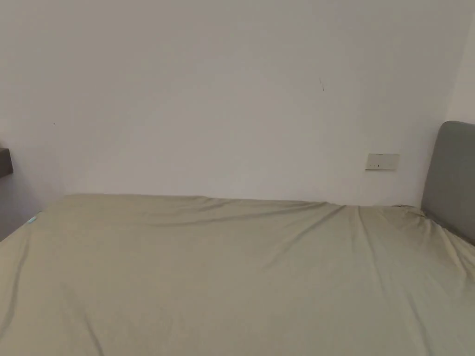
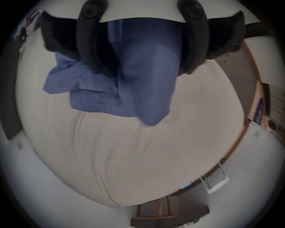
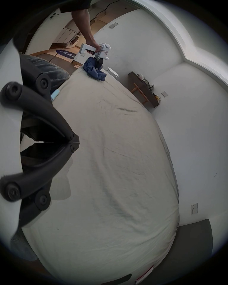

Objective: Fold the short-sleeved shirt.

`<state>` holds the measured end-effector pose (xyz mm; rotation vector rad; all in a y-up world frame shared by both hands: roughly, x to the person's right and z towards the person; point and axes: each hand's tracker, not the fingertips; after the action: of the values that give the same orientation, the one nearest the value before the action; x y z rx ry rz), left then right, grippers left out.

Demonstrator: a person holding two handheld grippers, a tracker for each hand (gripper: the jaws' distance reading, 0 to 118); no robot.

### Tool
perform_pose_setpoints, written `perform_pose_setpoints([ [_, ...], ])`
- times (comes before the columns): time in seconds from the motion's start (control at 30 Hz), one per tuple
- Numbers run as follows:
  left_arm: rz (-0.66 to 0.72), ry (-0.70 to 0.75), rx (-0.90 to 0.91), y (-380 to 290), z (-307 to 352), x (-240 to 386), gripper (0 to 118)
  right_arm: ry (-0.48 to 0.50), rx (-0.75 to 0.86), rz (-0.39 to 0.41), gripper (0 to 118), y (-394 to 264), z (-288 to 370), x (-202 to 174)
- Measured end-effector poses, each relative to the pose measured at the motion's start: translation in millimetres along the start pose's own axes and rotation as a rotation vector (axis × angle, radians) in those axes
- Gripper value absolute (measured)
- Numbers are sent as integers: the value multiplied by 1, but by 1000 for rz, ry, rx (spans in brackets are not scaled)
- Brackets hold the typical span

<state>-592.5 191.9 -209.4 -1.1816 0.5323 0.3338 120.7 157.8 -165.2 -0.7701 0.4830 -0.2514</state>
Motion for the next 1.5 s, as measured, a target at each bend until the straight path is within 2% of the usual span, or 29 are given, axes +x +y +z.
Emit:
perform_pose_setpoints([
  [0.03, 20, 29, 1, 0, 3, 3, 85, 3, 2, -2, 0, 1, 1, -1],
  [0.07, 64, 14, -11, 6, 6, 4, 86, 9, 8, -2, 0, 3, 2, -2],
  [0.17, 235, -170, 36, 15, 51, -4, 93, 11, 30, 31, 0, 18, 10, -6],
  [0.23, 248, -170, 134, 21, 87, 2, 93, -1, 57, 72, 0, 32, 20, -9],
  [0.33, 146, -149, 407, 9, 161, 36, 93, -36, 129, 138, 1, 61, 41, -16],
  [0.4, 104, -201, 563, -9, 212, 67, 94, -74, 190, 187, 1, 84, 57, -23],
  [0.57, -12, -342, 812, -68, 298, 155, 95, -174, 348, 313, 1, 133, 101, -54],
  [0.67, -101, -478, 935, -115, 320, 199, 96, -191, 436, 361, 1, 151, 129, -74],
  [0.73, -139, -486, 982, -141, 332, 229, 97, -192, 493, 396, 1, 157, 145, -87],
  [0.8, -176, -474, 1065, -166, 338, 255, 98, -237, 541, 444, 1, 160, 157, -99],
  [0.87, -189, -518, 1106, -184, 339, 273, 105, -277, 581, 488, 5, 159, 163, -107],
  [0.9, -196, -557, 1094, -191, 341, 280, 109, -292, 583, 503, 8, 159, 164, -109],
  [0.93, -201, -597, 1075, -195, 343, 284, 114, -287, 574, 499, 17, 158, 165, -110],
  [0.97, -202, -637, 1041, -197, 344, 289, 118, -283, 571, 490, 31, 158, 168, -109],
  [1.0, -207, -647, 1013, -197, 344, 296, 118, -269, 560, 454, 60, 158, 170, -107],
  [1.03, -212, -649, 1014, -198, 345, 300, 118, -236, 545, 411, 108, 158, 170, -104],
  [1.07, -238, -601, 976, -200, 345, 307, 118, -191, 525, 370, 118, 159, 171, -98],
  [1.1, -255, -534, 979, -203, 344, 313, 118, -162, 503, 343, 118, 158, 171, -93],
  [1.13, -263, -468, 998, -211, 343, 323, 118, -115, 548, 321, 118, 156, 173, -89],
  [1.23, -297, -362, 1043, -220, 337, 331, 118, -208, 596, 313, 118, 153, 175, -77],
  [1.3, -318, -400, 1050, -229, 341, 330, 118, -292, 619, 335, 118, 150, 180, -83],
  [1.4, -332, -576, 1047, -235, 348, 317, 118, -378, 641, 352, 118, 153, 179, -81],
  [1.5, -283, -676, 1001, -231, 352, 306, 118, -386, 635, 358, 118, 152, 185, -84],
])
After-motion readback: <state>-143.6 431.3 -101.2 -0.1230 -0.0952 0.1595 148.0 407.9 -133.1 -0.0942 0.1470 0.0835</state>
